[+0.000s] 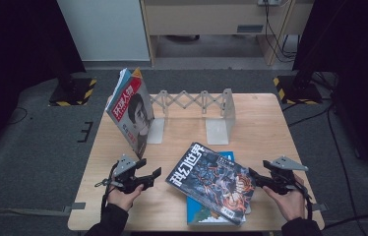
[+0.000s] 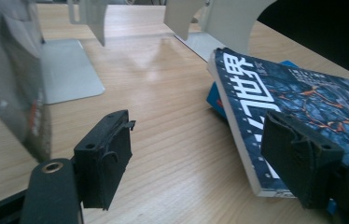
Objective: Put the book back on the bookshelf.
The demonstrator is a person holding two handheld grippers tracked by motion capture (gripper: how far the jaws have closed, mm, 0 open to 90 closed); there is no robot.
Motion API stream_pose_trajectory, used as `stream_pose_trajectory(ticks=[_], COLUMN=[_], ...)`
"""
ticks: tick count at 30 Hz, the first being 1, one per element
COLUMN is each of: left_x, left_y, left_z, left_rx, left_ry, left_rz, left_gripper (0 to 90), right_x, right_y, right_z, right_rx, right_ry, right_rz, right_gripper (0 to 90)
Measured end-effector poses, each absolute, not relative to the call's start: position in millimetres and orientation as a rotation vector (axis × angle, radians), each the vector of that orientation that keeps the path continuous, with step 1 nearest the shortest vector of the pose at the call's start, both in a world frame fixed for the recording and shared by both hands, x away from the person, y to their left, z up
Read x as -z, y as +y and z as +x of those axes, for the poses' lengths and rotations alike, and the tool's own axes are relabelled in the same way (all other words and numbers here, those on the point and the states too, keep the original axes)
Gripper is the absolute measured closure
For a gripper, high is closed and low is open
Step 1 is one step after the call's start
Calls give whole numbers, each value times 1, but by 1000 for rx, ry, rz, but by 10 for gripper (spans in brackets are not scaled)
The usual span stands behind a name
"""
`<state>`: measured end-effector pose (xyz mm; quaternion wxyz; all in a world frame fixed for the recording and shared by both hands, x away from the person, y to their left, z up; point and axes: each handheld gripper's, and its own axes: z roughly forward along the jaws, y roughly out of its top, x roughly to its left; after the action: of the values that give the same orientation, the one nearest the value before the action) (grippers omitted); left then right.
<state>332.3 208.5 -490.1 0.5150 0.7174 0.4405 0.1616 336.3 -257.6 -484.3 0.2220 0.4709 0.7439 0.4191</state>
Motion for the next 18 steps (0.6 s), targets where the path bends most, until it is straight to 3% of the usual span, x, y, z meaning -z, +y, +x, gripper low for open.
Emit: stream_pose_trajectory(ticks=[18], left_x=[504], left_y=[177], left_z=[331], left_rx=[-287], left_ry=[991], left_rz=[1827], left_gripper=[258], right_x=[490], right_y=[-232], right_z=[333], right_rx=[-1203], right_ry=[2142], right_rz=[1249], right_gripper=[369])
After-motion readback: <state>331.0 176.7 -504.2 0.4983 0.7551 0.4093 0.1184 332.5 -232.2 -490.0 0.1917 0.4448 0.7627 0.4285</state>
